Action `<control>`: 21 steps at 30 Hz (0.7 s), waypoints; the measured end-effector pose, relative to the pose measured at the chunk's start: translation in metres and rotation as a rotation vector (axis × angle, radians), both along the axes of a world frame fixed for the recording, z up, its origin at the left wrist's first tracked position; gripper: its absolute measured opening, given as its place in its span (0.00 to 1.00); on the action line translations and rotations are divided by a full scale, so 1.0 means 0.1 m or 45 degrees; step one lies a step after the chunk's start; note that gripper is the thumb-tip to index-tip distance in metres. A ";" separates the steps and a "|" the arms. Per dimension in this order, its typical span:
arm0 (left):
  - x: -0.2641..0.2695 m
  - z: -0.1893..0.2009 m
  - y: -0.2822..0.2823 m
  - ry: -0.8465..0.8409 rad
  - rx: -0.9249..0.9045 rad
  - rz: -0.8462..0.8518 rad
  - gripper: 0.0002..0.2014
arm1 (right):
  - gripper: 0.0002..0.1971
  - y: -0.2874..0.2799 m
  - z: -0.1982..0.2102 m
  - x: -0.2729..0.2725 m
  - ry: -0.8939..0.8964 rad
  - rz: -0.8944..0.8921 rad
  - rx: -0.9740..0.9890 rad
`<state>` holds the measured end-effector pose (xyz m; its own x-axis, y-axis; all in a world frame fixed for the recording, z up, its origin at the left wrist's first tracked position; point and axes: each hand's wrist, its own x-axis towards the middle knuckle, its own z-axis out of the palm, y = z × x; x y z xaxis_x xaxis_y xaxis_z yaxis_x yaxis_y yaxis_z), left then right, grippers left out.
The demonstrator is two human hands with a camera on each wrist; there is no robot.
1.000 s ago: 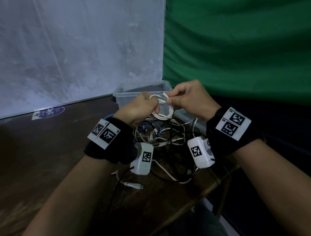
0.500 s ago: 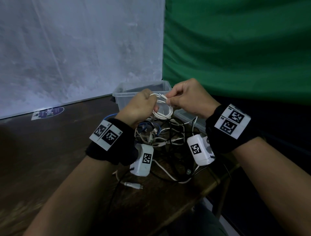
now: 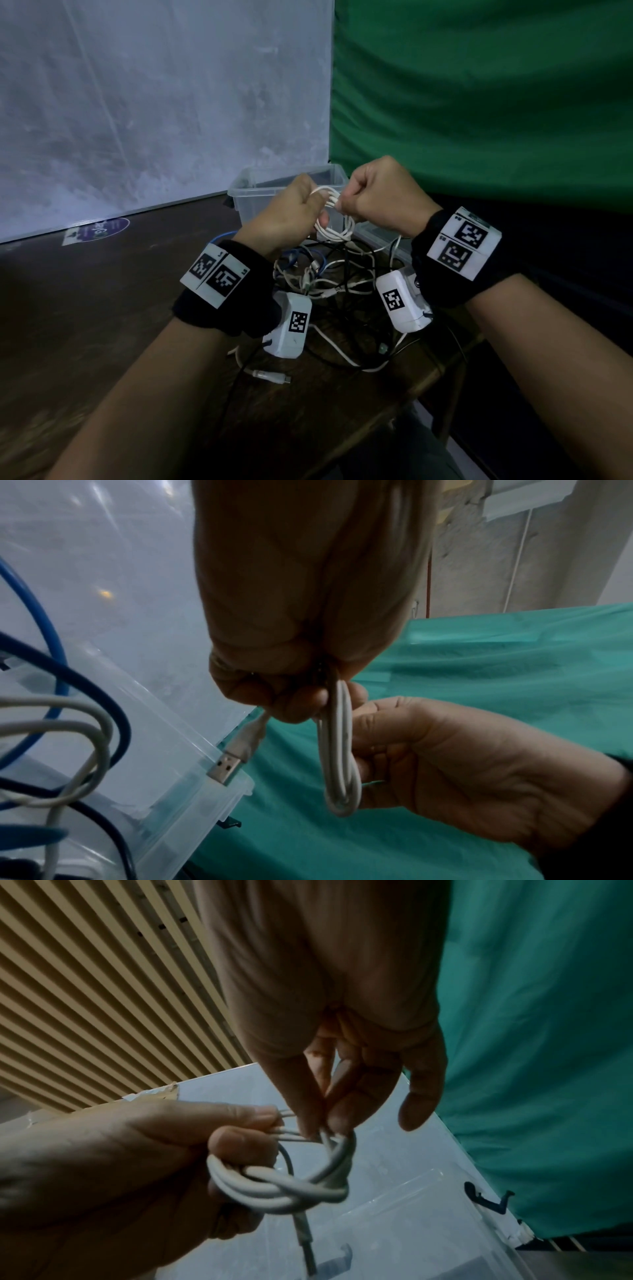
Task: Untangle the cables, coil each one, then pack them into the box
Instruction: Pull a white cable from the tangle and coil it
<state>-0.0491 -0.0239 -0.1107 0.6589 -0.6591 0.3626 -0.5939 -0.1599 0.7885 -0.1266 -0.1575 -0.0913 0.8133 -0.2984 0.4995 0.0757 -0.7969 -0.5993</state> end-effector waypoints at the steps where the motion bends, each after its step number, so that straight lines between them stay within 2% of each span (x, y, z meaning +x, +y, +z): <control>1: 0.00 0.00 0.01 0.003 -0.020 -0.015 0.10 | 0.09 -0.01 -0.01 0.01 -0.027 -0.011 0.019; 4: 0.00 0.02 0.03 0.089 -0.149 -0.045 0.11 | 0.09 -0.05 -0.03 0.02 -0.030 -0.001 0.054; 6: 0.01 0.02 0.03 0.159 -0.224 -0.076 0.11 | 0.07 -0.07 -0.03 0.03 0.054 0.066 0.082; 9: 0.01 0.02 0.04 0.200 -0.246 -0.098 0.11 | 0.10 -0.06 -0.05 0.03 0.168 0.151 0.119; 13: 0.03 0.03 0.02 0.229 -0.254 -0.064 0.08 | 0.12 0.02 -0.06 0.01 0.140 0.298 0.581; 17: 0.02 0.04 0.01 0.263 -0.284 -0.021 0.07 | 0.12 0.06 -0.05 0.01 0.148 0.359 0.835; 21: 0.05 0.06 0.01 0.546 -0.359 -0.018 0.14 | 0.11 0.06 0.01 0.00 0.198 0.356 0.996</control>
<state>-0.0443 -0.0232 -0.1043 0.7791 -0.5845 0.2266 -0.2079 0.1000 0.9730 -0.1261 -0.1515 -0.0907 0.9511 -0.2891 0.1087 0.0792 -0.1119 -0.9906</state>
